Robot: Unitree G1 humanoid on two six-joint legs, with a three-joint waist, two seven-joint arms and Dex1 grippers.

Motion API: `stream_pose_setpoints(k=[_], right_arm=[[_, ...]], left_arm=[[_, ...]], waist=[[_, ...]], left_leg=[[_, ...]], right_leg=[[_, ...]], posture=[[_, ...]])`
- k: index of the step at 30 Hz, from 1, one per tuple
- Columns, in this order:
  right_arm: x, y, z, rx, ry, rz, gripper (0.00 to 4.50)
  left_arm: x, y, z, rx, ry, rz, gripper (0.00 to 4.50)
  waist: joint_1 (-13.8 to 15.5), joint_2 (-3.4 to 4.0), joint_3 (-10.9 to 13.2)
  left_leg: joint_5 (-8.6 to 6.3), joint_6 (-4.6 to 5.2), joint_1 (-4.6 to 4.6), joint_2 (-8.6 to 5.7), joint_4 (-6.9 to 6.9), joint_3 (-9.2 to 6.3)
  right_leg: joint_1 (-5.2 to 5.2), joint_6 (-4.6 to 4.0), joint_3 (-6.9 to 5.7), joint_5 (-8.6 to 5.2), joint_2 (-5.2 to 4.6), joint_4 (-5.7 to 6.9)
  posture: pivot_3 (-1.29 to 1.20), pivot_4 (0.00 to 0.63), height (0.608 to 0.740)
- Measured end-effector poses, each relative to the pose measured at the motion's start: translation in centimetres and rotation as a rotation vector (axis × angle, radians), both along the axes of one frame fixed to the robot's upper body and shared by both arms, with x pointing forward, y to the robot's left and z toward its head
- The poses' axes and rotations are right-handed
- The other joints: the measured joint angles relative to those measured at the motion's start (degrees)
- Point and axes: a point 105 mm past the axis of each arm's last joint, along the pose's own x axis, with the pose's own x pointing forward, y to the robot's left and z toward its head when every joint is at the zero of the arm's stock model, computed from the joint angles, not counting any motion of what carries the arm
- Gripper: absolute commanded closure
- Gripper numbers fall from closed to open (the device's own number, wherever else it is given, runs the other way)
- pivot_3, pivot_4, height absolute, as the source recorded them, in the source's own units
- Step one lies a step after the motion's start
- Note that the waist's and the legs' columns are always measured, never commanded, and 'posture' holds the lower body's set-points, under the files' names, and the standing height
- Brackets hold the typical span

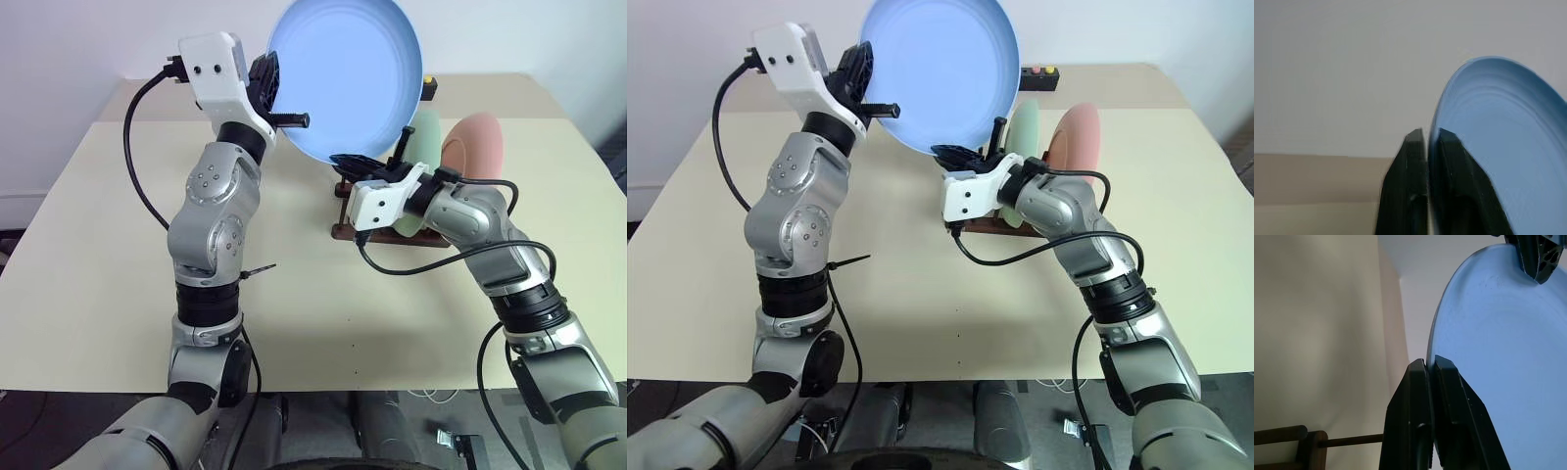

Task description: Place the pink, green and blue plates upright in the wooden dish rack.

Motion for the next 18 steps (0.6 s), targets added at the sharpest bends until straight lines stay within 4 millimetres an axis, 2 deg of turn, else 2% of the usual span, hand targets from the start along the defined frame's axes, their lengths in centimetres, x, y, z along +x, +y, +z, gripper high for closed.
stream_pose_setpoints(k=[2,6,8,13,16,18], right_arm=[[0.1,-0.1,-0.1,-0.002,-0.004,-0.006,4.50],[0.1,-0.3,0.0,-0.015,-0.028,-0.009,4.50],[0.1,-0.4,-0.1,-0.034,-0.042,-0.015,4.50],[0.2,-0.9,-0.2,-0.068,-0.082,-0.027,4.50],[0.1,-0.7,-0.2,-0.076,-0.105,-0.013,4.50],[-0.1,-0.6,-0.1,-0.069,-0.115,0.005,4.50]], left_arm=[[-0.2,0.0,0.2,-0.036,-0.002,-0.027,2.06],[-0.5,1.4,1.0,-0.186,-0.020,-0.059,0.05],[-0.6,2.5,1.7,-0.250,-0.042,-0.044,0.05],[-0.8,7.8,3.1,-0.365,-0.127,0.099,0.05],[-0.4,10.7,2.8,-0.302,-0.137,0.200,0.05],[-0.2,12.8,1.9,-0.217,-0.131,0.288,0.05]], waist=[[0.01,0.00,0.00],[-0.09,-0.01,0.00],[-0.06,-0.01,0.01],[-0.14,-0.02,0.01],[-0.16,-0.02,0.01],[-0.26,-0.01,0.01]], left_leg=[[0.00,0.00,0.00,0.00,0.00,0.00],[0.00,0.00,0.00,0.00,0.00,0.00],[0.00,-0.01,0.00,0.00,0.00,0.01],[0.02,-0.03,0.01,0.00,0.00,0.02],[0.03,-0.05,0.01,0.00,-0.01,0.02],[0.05,-0.08,0.02,0.00,-0.02,0.02]], right_leg=[[0.00,0.00,0.00,0.00,0.00,0.00],[0.00,0.00,0.00,0.00,0.00,0.00],[0.00,0.00,0.00,0.00,0.00,0.00],[0.00,0.00,0.00,0.00,0.01,-0.01],[0.00,0.00,0.01,0.00,0.01,-0.01],[-0.01,0.00,0.01,0.00,0.02,-0.01]], posture=[[0.00,0.150,0.740],[0.00,0.150,0.740],[0.00,0.150,0.740],[0.00,0.150,0.740],[0.00,0.150,0.740],[0.00,0.150,0.740]])
